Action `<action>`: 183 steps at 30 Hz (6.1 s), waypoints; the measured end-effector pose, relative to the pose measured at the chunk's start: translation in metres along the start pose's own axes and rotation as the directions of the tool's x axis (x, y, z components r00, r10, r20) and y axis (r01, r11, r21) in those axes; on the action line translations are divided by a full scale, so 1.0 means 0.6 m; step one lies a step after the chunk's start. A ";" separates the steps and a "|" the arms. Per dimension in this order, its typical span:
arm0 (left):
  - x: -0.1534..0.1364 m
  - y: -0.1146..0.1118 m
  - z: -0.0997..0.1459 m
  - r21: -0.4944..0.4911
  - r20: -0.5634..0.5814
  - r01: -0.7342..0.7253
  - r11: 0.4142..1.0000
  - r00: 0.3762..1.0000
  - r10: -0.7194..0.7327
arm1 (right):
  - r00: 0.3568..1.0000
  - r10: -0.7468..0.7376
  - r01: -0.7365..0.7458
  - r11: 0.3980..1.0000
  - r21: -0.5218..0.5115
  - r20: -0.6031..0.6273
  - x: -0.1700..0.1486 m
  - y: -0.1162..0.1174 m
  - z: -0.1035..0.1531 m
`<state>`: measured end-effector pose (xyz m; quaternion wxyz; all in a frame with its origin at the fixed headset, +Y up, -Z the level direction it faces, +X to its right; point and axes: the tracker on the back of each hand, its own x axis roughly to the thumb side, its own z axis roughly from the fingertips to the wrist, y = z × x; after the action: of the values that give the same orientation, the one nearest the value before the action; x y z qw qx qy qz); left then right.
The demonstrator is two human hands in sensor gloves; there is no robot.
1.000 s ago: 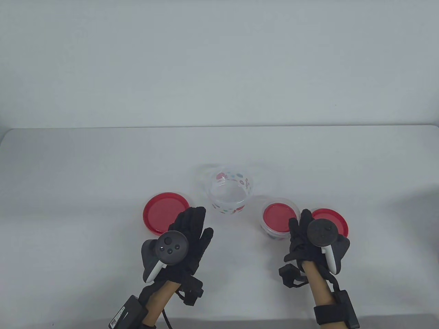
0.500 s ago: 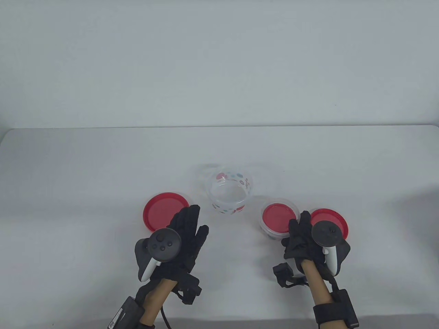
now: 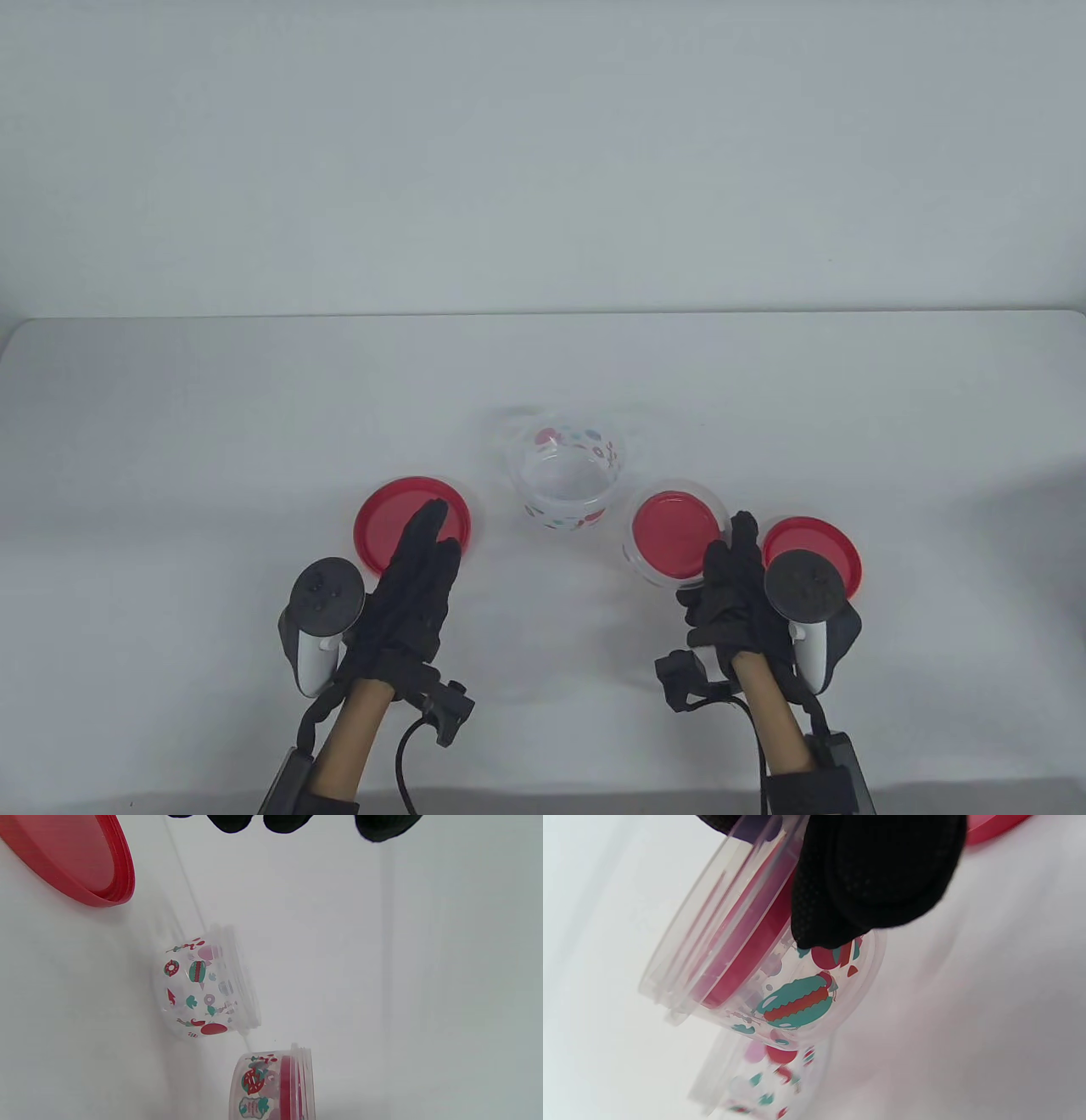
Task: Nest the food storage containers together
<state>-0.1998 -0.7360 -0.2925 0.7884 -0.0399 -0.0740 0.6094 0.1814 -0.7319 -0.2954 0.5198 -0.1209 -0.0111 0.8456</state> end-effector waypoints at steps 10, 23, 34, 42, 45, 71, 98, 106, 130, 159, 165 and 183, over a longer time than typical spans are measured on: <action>-0.017 0.009 -0.007 -0.081 -0.013 -0.349 0.934 0.937 0.349 | 0.972 -0.164 0.120 0.962 0.243 0.167 0.118 0.091 0.042; -0.036 -0.019 -0.014 -0.310 -0.158 -0.757 0.575 0.637 0.754 | 0.949 -0.224 0.116 0.902 0.417 0.221 0.187 0.165 0.070; -0.059 -0.052 -0.014 -0.301 -0.254 -0.892 0.337 0.416 0.873 | 0.931 -0.323 0.181 0.813 0.553 0.170 0.167 0.120 0.046; -0.066 -0.036 -0.018 -0.288 -0.221 -0.892 0.349 0.417 0.882 | 0.940 0.026 -0.065 0.993 0.102 0.340 0.103 -0.052 -0.017; -0.070 -0.034 -0.020 -0.282 -0.219 -0.899 0.335 0.401 0.890 | 0.939 0.199 -0.186 0.980 -0.073 0.281 0.044 -0.112 -0.040; -0.067 -0.040 -0.016 -0.269 -0.236 -0.899 0.346 0.410 0.881 | 0.608 0.664 -0.728 0.685 0.027 -0.435 -0.168 -0.175 -0.096; -0.069 -0.043 -0.015 -0.279 -0.244 -0.896 0.346 0.414 0.877 | 0.855 0.324 -0.458 0.838 -0.297 -0.404 -0.174 -0.215 -0.074; -0.069 -0.044 -0.014 -0.275 -0.247 -0.895 0.351 0.418 0.874 | 0.951 0.130 -0.223 0.917 -0.330 -0.281 -0.166 -0.216 -0.073; -0.069 -0.050 -0.014 -0.285 -0.264 -0.896 0.341 0.416 0.870 | 0.826 0.136 -0.026 0.979 -0.204 0.547 0.102 -0.085 0.045; -0.070 -0.071 -0.015 -0.282 -0.263 -0.914 0.291 0.365 0.893 | 0.057 0.621 -0.356 0.744 -0.565 0.782 0.255 0.171 0.187; -0.071 -0.074 -0.015 -0.276 -0.266 -0.914 0.299 0.371 0.890 | -0.013 0.629 -0.414 0.704 -0.577 0.777 0.248 0.177 0.190; -0.074 -0.072 -0.012 -0.259 -0.266 -0.899 0.353 0.418 0.869 | 0.100 0.545 -0.576 0.714 -0.398 0.833 0.243 0.172 0.177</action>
<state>-0.1685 -0.7895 -0.2962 0.3156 -0.2430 -0.1192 0.9095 0.0051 -0.6393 -0.2353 0.0615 0.3823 -0.2388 0.8905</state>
